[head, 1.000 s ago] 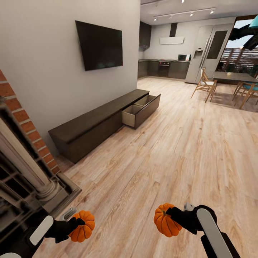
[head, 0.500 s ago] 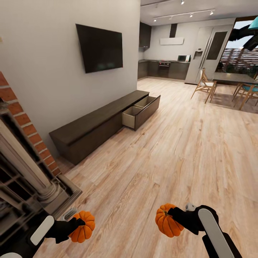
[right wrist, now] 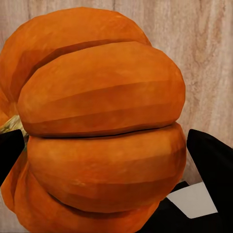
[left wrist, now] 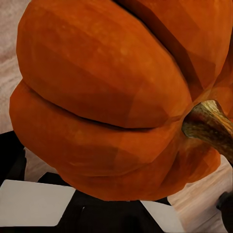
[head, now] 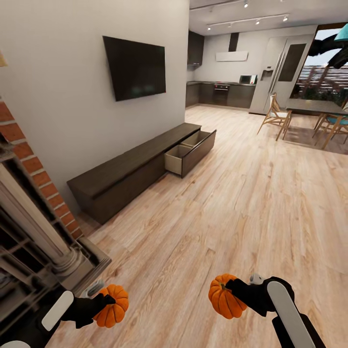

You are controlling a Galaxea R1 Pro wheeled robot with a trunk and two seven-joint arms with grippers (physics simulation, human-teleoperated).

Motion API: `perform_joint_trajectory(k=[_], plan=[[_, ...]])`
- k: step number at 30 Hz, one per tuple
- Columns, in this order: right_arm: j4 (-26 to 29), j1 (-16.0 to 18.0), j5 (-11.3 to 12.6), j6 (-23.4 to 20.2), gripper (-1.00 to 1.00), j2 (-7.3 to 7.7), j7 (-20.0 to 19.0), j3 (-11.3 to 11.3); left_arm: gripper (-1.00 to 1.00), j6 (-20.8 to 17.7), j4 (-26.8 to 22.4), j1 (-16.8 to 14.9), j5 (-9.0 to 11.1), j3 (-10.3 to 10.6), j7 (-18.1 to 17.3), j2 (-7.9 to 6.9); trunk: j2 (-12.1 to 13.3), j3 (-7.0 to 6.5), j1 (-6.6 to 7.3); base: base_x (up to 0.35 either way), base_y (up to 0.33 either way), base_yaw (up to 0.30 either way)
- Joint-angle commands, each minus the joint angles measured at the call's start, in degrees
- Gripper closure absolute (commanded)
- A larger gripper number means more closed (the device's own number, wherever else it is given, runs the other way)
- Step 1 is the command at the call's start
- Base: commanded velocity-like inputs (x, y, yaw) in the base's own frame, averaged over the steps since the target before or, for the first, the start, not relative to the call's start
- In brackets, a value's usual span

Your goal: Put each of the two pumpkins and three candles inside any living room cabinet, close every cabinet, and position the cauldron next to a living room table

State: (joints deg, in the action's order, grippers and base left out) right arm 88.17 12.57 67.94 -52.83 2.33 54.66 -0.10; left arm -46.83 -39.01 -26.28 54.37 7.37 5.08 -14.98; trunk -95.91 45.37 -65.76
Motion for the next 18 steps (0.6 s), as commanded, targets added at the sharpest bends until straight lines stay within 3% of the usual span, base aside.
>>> perform_joint_trajectory(k=[1, 5, 18], plan=[[-0.01, 0.00, -0.01, -0.01, 1.00, 0.02, -0.05, 0.00, 1.00, 0.04, -0.01, 0.00, -0.14, 0.01, 0.06, -0.02, 0.00, 0.00, 0.00, 0.000, 0.000, 0.000], [-0.05, 0.00, -0.02, -0.07, 1.00, 0.10, -0.38, -0.05, 1.00, 0.03, -0.01, 0.00, -0.14, 0.01, 0.02, -0.05, 0.00, 0.00, 0.00, 0.000, 0.000, -0.109], [-0.18, 0.00, -0.08, 0.01, 1.00, 0.48, -3.18, -0.83, 1.00, 0.15, -0.84, 0.00, -0.14, -0.22, -0.16, -0.35, 0.00, 0.00, 0.00, 0.000, 0.000, -0.269]])
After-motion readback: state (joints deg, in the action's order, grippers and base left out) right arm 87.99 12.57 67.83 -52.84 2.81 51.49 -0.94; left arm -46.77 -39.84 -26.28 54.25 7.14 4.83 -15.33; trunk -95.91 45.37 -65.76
